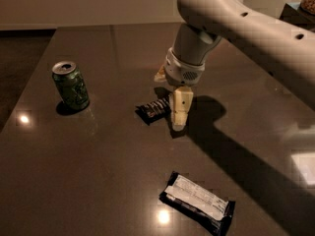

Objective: Move rxbar chocolate near rxbar blueberry

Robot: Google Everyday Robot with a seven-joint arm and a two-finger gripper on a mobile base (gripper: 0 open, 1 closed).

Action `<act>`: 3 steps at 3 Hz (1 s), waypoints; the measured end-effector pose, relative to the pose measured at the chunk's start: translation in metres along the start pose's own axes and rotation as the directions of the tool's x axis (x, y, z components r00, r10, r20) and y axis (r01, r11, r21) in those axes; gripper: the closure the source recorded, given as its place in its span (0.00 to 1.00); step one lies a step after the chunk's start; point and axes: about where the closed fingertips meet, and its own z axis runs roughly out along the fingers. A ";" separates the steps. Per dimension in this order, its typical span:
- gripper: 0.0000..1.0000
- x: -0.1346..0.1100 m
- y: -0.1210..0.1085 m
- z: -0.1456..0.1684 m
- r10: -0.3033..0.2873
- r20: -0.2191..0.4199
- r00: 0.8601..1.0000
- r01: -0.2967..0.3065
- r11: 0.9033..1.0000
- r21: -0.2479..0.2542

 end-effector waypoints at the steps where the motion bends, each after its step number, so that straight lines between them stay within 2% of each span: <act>1: 0.26 -0.007 0.000 -0.001 -0.018 0.012 1.000 0.018 1.000 -0.020; 2: 0.57 -0.007 0.005 -0.006 -0.025 0.023 0.999 0.026 0.999 -0.044; 3: 0.78 -0.005 0.008 -0.007 -0.025 0.023 0.999 0.026 0.998 -0.055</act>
Offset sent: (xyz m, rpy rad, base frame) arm -0.0109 0.0005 0.0157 0.0177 0.0597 0.0525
